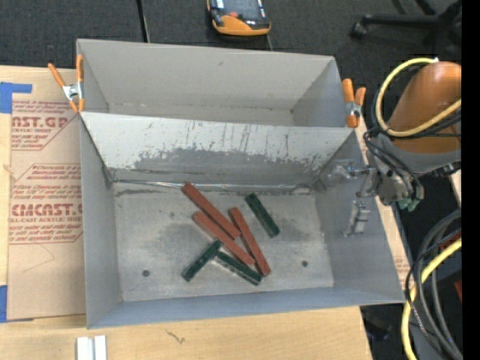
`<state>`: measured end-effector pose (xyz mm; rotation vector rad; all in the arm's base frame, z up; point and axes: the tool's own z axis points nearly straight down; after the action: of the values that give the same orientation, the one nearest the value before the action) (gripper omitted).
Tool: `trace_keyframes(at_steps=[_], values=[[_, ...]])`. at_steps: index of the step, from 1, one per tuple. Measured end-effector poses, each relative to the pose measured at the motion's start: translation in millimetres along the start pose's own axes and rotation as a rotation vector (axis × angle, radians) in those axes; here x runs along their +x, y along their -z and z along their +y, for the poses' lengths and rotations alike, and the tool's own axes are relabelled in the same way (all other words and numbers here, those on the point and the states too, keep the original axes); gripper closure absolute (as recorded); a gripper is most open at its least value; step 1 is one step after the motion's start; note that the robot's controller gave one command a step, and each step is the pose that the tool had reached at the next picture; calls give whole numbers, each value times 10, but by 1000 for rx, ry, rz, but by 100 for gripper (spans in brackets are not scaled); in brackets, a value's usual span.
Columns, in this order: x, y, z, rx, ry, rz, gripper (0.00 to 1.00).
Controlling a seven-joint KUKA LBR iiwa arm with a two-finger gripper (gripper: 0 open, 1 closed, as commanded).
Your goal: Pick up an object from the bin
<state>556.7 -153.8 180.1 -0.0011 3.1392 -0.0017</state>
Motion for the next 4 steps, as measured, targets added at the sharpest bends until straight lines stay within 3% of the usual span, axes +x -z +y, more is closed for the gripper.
trace_keyframes(at_steps=[1, 2, 3, 4], values=[[-1, 0, 3, 0, 0, 0, 0], [-197, -566, 827, -2, -17, -1, 0], [-208, -348, 840, -2, -5, 1, 0], [-332, -634, 1080, -2, -266, -1, 0]])
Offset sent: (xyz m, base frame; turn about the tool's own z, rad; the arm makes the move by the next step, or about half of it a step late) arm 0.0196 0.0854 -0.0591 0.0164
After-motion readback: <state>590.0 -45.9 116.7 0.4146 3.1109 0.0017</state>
